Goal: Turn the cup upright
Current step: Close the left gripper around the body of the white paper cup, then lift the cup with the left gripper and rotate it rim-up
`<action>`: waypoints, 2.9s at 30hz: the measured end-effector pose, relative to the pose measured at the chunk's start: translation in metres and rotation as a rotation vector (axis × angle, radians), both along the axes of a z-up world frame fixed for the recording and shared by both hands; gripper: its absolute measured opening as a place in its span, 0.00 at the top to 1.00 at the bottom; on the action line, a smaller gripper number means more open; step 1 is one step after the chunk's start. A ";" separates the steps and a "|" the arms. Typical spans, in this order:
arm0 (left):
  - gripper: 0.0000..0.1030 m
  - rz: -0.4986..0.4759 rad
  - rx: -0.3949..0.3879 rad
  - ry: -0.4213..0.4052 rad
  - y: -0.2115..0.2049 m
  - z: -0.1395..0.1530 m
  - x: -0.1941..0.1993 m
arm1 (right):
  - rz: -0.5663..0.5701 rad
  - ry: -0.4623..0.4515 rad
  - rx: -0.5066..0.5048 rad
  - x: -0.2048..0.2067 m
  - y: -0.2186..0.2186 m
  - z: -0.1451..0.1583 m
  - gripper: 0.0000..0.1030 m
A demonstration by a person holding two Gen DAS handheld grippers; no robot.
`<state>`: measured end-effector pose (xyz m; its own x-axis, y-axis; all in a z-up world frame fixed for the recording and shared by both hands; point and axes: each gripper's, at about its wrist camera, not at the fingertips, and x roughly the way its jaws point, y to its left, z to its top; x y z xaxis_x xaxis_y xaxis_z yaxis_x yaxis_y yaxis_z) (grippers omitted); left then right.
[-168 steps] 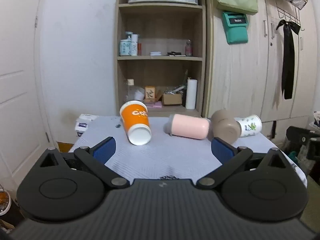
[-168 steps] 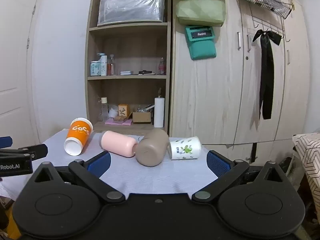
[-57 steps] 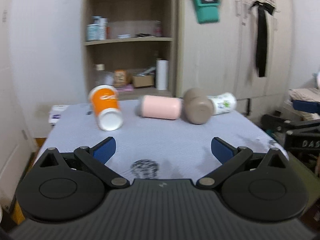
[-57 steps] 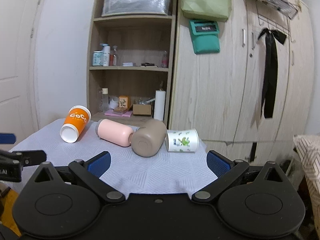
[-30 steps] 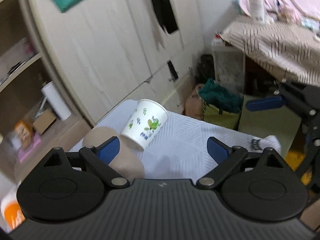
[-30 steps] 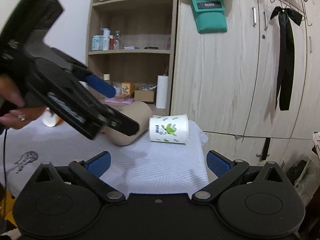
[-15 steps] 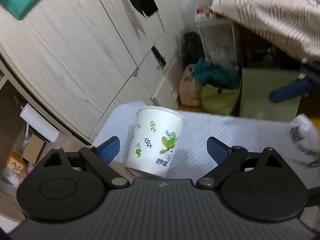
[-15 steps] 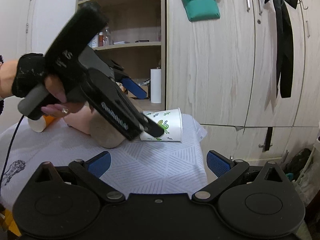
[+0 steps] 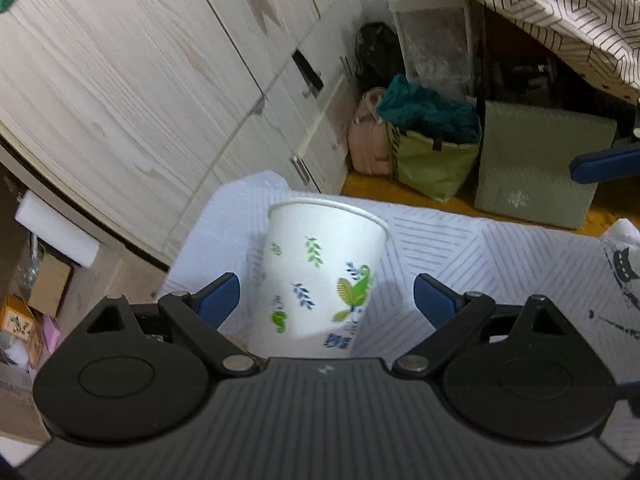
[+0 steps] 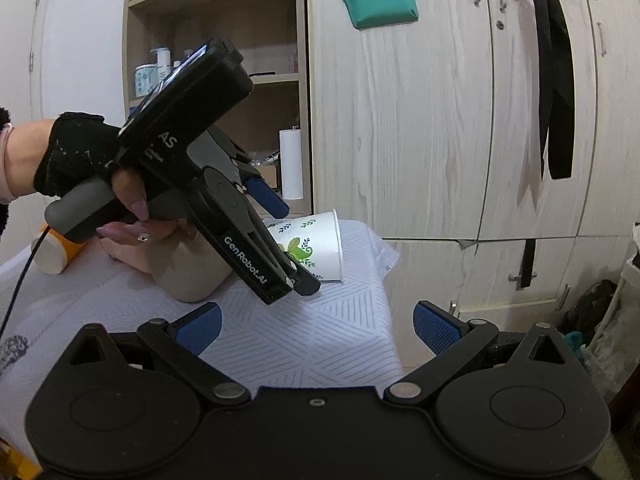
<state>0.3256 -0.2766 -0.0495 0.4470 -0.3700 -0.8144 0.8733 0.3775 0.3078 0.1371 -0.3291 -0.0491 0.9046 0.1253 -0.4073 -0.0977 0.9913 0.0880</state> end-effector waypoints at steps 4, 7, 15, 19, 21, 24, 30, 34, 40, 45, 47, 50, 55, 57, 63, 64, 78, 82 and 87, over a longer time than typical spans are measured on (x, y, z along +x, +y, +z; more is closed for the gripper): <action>0.37 0.034 0.042 0.012 -0.008 -0.006 -0.001 | -0.007 0.004 0.014 0.001 -0.001 -0.001 0.00; 0.44 0.066 0.039 0.019 -0.010 -0.008 0.000 | -0.010 0.005 0.022 0.000 -0.002 -0.002 0.00; 0.44 0.095 -0.009 0.031 -0.003 0.001 -0.018 | -0.026 0.011 0.059 -0.005 -0.011 -0.003 0.00; 0.44 0.093 -0.033 0.042 0.004 0.010 -0.037 | -0.019 0.017 0.071 -0.009 -0.012 -0.003 0.00; 0.44 0.096 -0.044 0.043 0.010 0.014 -0.048 | -0.016 0.019 0.075 -0.012 -0.010 -0.002 0.00; 0.45 0.113 -0.075 0.060 0.023 0.021 -0.065 | -0.002 0.024 0.084 -0.018 -0.007 -0.002 0.00; 0.45 0.147 -0.177 0.131 0.056 0.034 -0.105 | 0.039 0.058 0.089 -0.038 0.005 -0.001 0.00; 0.45 0.204 -0.211 0.173 0.079 0.032 -0.127 | 0.084 0.081 0.100 -0.054 0.014 -0.004 0.00; 0.45 0.295 -0.207 0.221 0.117 0.027 -0.142 | 0.127 0.108 0.132 -0.057 0.024 -0.005 0.00; 0.45 0.368 -0.204 0.200 0.147 0.028 -0.145 | 0.185 0.116 0.167 -0.058 0.036 -0.003 0.00; 0.45 0.401 -0.201 0.205 0.159 0.025 -0.142 | 0.207 0.116 0.171 -0.058 0.043 -0.002 0.00; 0.45 0.441 -0.189 0.228 0.171 0.017 -0.134 | 0.230 0.118 0.161 -0.059 0.054 -0.002 0.00; 0.44 0.503 -0.173 0.286 0.180 0.002 -0.117 | 0.258 0.122 0.141 -0.054 0.067 0.001 0.00; 0.44 0.508 -0.200 0.307 0.181 0.000 -0.112 | 0.260 0.124 0.134 -0.053 0.069 0.001 0.00; 0.41 0.537 -0.262 0.356 0.194 -0.002 -0.108 | 0.260 0.135 0.129 -0.048 0.074 0.001 0.00; 0.40 0.539 -0.269 0.368 0.197 -0.003 -0.107 | 0.261 0.139 0.130 -0.047 0.074 0.001 0.00; 0.29 0.508 -0.469 0.493 0.234 0.007 -0.106 | 0.363 0.272 0.274 -0.014 0.097 0.005 0.00; 0.29 0.500 -0.513 0.519 0.239 0.004 -0.099 | 0.359 0.355 0.370 0.003 0.105 0.004 0.00; 0.29 0.508 -0.539 0.567 0.240 -0.003 -0.087 | 0.337 0.423 0.444 0.016 0.108 0.000 0.00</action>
